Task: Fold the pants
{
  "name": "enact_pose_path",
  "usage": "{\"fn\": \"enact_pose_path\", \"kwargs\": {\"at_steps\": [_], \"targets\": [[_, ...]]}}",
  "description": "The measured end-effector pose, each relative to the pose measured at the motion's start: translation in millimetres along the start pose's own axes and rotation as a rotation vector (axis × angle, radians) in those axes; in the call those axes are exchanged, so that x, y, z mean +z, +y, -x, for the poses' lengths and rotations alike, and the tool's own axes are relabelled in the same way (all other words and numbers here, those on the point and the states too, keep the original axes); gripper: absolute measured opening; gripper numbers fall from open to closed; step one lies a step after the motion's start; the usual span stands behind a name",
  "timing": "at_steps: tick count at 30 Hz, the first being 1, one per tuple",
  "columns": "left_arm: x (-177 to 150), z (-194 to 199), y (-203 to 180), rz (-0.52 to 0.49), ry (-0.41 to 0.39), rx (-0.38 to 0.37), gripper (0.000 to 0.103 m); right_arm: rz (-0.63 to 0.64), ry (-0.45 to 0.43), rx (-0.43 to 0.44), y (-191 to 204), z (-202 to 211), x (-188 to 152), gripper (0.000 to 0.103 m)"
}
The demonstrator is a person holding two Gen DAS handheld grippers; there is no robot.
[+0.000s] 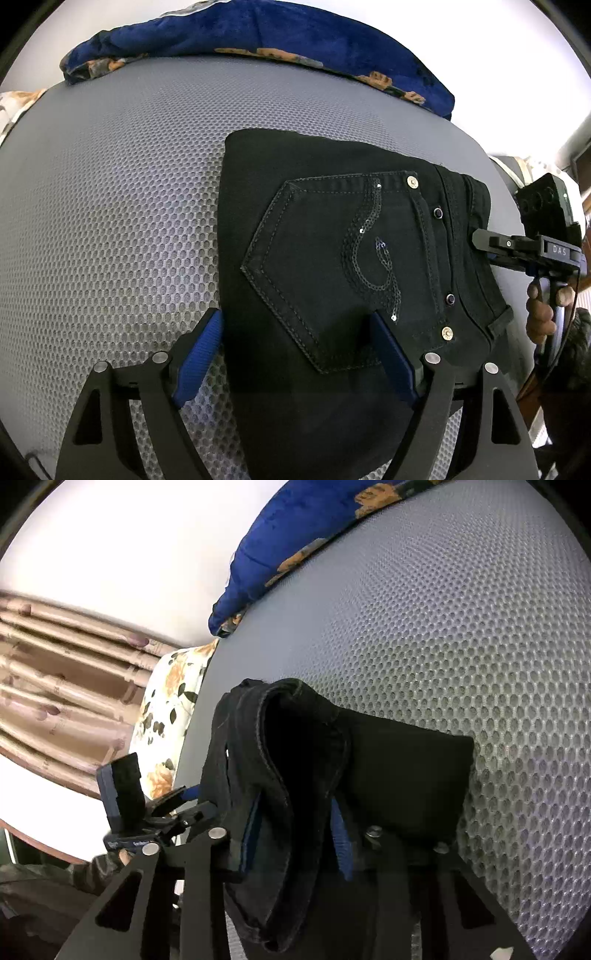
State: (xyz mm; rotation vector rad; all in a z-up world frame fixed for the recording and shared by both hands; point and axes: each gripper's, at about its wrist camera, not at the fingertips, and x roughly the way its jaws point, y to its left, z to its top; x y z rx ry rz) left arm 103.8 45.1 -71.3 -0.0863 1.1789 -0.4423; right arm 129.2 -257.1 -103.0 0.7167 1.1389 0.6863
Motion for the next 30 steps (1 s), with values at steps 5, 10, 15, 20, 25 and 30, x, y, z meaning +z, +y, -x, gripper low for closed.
{"fn": "enact_pose_path", "kwargs": {"at_steps": [5, 10, 15, 20, 25, 30], "targets": [[0.1, -1.1, 0.8, 0.003, -0.002, -0.001, 0.080, -0.053, -0.058, -0.037, 16.1, 3.6, -7.8, 0.011], [3.5, 3.5, 2.5, -0.006, -0.009, -0.016, 0.080, -0.028, -0.121, -0.180, 62.7, 15.4, -17.1, 0.010], [7.6, 22.9, -7.9, -0.065, -0.081, -0.028, 0.080, -0.018, -0.188, -0.261, 89.0, 40.9, -27.5, 0.009], [11.8, 45.7, -21.1, -0.124, -0.156, -0.060, 0.080, -0.101, -0.251, -0.328, 72.9, 60.9, -39.8, 0.009], [9.7, 46.6, -32.7, -0.166, -0.150, -0.089, 0.080, -0.247, -0.245, -0.388, 19.2, 51.1, -50.7, 0.010], [-0.7, 32.4, -35.5, -0.178, -0.089, -0.095, 0.080, -0.259, -0.239, -0.403, 19.3, 59.0, -51.2, 0.026]]}}
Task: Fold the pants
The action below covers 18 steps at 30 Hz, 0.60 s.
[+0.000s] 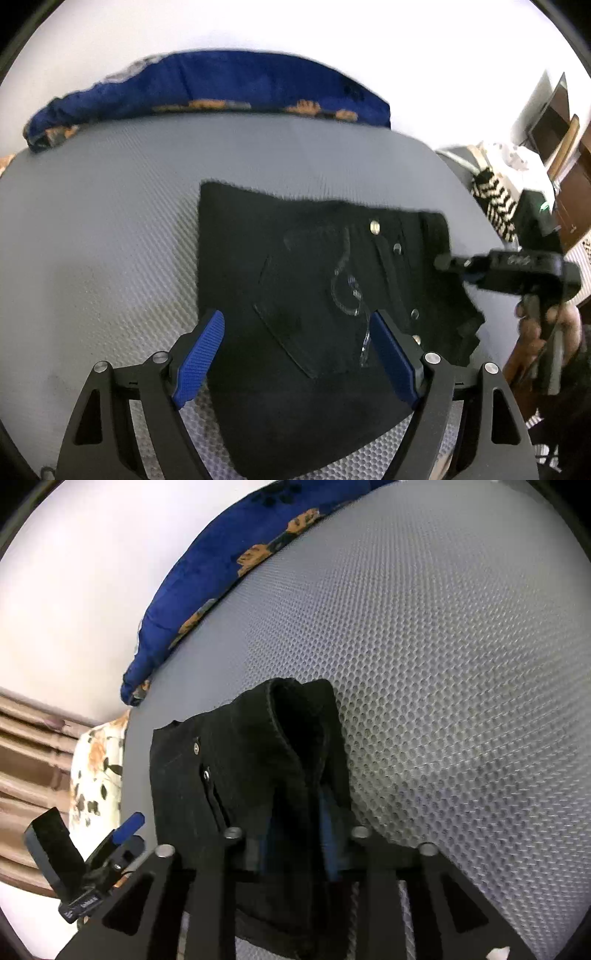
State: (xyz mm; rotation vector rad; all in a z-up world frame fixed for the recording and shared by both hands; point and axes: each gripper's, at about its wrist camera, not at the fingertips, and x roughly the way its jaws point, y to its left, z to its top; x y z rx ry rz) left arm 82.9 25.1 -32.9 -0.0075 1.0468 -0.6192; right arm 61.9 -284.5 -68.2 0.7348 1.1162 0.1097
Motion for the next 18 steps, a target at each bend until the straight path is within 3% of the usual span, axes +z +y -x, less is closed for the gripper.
{"fn": "enact_pose_path", "kwargs": {"at_steps": [10, 18], "targets": [[-26.2, -11.4, -21.6, -0.119, 0.066, 0.086, 0.080, 0.152, 0.025, -0.121, 16.3, 24.8, -50.9, 0.025], [-34.1, -14.5, -29.0, -0.135, 0.079, 0.121, 0.080, 0.197, 0.018, -0.160, 27.2, 25.8, -62.8, 0.013]]}}
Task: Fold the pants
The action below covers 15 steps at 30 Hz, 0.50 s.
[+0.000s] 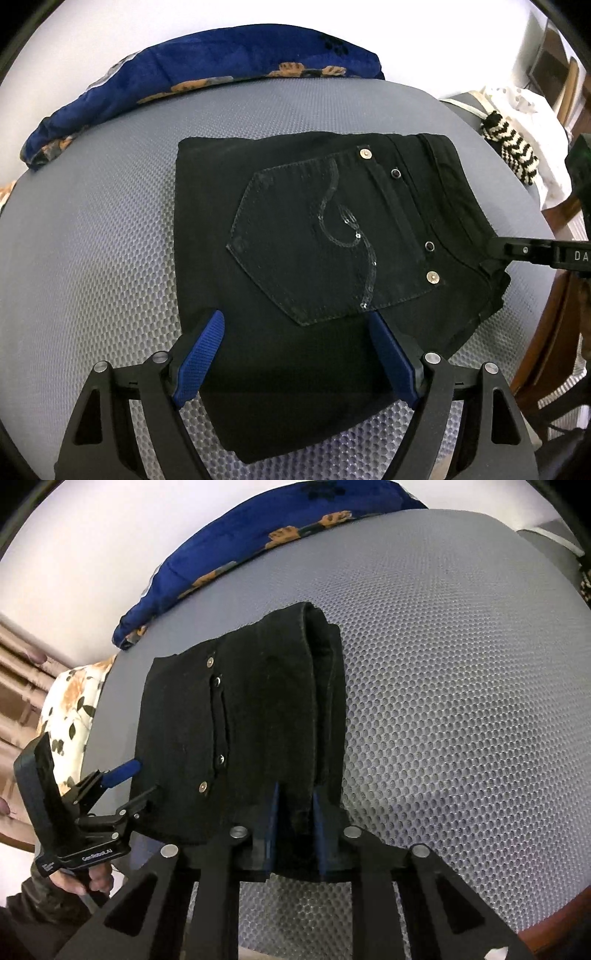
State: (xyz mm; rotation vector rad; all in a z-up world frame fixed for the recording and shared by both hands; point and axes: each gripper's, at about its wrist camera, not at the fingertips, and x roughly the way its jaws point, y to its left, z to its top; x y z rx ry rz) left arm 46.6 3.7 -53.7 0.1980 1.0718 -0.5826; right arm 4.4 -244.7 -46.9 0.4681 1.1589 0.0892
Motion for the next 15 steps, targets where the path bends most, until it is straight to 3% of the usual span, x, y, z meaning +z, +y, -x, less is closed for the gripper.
{"fn": "enact_pose_path", "kwargs": {"at_steps": [11, 15], "targets": [[-8.0, 7.9, -1.2, -0.015, 0.009, 0.010, 0.080, 0.033, -0.019, -0.044, 9.2, 12.6, -11.0, 0.010], [-12.1, 4.4, 0.8, -0.005, 0.021, 0.001, 0.073, -0.008, -0.002, -0.025, 0.0, 4.8, -12.8, 0.010]]}}
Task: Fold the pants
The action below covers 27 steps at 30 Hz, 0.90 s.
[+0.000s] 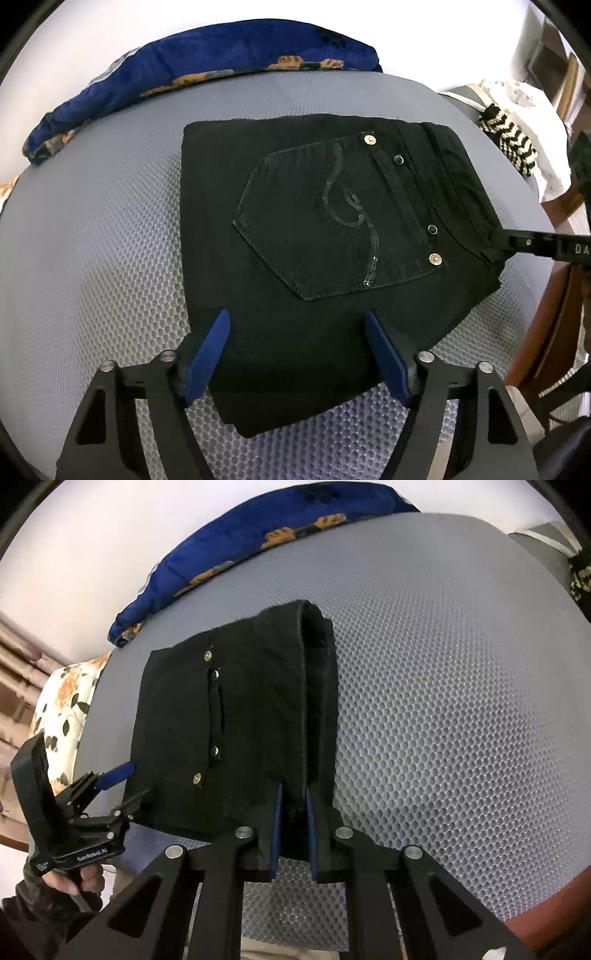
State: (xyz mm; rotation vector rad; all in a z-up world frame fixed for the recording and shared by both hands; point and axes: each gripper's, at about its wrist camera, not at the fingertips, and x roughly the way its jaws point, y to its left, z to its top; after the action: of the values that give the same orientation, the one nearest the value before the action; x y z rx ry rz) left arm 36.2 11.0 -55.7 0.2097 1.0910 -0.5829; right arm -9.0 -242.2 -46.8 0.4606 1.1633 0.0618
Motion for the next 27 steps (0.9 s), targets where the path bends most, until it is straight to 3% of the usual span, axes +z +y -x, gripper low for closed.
{"fn": "enact_pose_path", "kwargs": {"at_steps": [5, 7, 9, 14, 15, 17, 18, 27], "targets": [[-1.1, -4.4, 2.9, 0.020, 0.008, -0.004, 0.069, -0.029, 0.012, 0.027, -7.1, -2.3, 0.3, 0.012], [0.4, -2.8, 4.1, 0.029, 0.006, -0.013, 0.070, -0.036, 0.015, 0.041, -9.7, -1.7, 1.8, 0.018], [2.6, 1.9, 7.8, 0.046, -0.007, -0.036, 0.070, -0.036, 0.017, 0.030, -12.1, -1.0, 4.2, 0.025], [12.1, 18.1, 35.1, 0.146, -0.056, -0.120, 0.070, -0.032, 0.033, 0.071, -20.3, -1.3, 13.3, 0.030], [13.6, 19.3, 41.6, 0.167, -0.060, -0.127, 0.070, -0.030, 0.035, 0.080, -22.2, -1.6, 15.9, 0.032], [17.5, 17.8, 57.1, 0.216, -0.055, -0.135, 0.070, -0.032, 0.044, 0.085, -26.7, -4.0, 21.1, 0.047], [18.6, 15.7, 63.2, 0.237, -0.047, -0.142, 0.070, -0.034, 0.044, 0.094, -28.6, -5.2, 23.5, 0.047], [21.6, -15.5, 93.1, 0.365, 0.058, -0.309, 0.070, -0.103, 0.105, 0.337, -61.6, -30.4, 43.4, 0.047]]}}
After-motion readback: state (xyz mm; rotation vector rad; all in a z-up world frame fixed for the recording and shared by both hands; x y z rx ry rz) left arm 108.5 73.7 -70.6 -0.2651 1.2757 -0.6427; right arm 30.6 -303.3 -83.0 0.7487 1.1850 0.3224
